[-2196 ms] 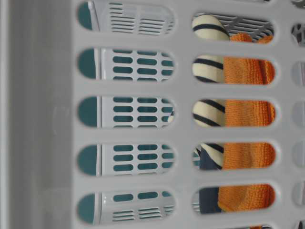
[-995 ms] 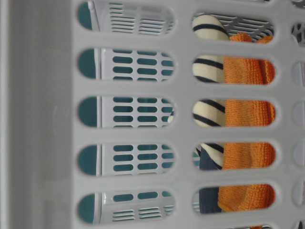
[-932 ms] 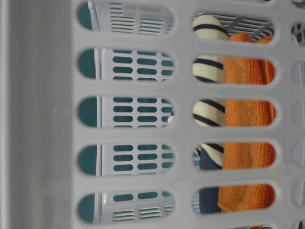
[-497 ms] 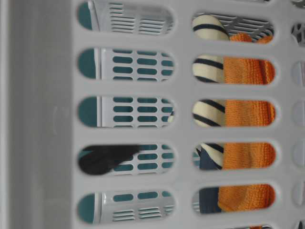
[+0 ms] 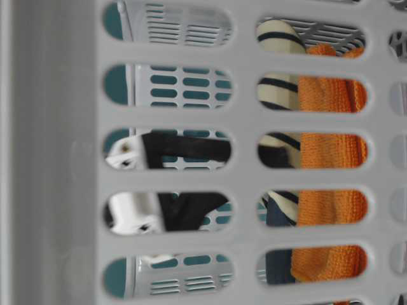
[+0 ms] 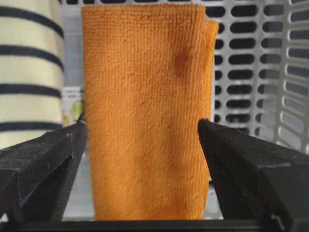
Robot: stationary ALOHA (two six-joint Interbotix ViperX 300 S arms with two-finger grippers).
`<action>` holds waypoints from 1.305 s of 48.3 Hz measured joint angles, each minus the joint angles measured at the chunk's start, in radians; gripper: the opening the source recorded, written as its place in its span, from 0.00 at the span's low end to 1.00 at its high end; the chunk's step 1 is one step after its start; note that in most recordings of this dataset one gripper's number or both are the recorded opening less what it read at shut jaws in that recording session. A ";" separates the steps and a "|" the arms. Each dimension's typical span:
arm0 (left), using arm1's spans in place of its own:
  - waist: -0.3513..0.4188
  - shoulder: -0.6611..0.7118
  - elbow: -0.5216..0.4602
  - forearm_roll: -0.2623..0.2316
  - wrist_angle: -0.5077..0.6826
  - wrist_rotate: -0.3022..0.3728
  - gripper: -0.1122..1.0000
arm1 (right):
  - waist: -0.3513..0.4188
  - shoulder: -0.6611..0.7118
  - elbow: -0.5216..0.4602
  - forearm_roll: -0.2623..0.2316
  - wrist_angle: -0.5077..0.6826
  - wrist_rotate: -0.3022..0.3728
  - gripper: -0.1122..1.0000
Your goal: Pick up the orange cloth from the shopping basket with the left arm.
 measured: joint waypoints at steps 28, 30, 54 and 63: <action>-0.005 0.011 0.150 0.000 -0.124 -0.017 0.89 | -0.009 0.000 -0.002 0.000 0.000 0.000 0.10; -0.005 0.008 0.155 0.000 -0.126 -0.017 0.89 | -0.011 0.000 0.000 0.000 0.000 0.000 0.09; -0.002 -0.026 0.123 0.000 -0.095 0.003 0.23 | -0.011 -0.011 0.002 0.000 0.000 0.000 0.10; 0.009 -0.080 0.014 0.000 0.023 0.000 0.23 | -0.011 -0.023 0.002 0.000 0.000 0.002 0.10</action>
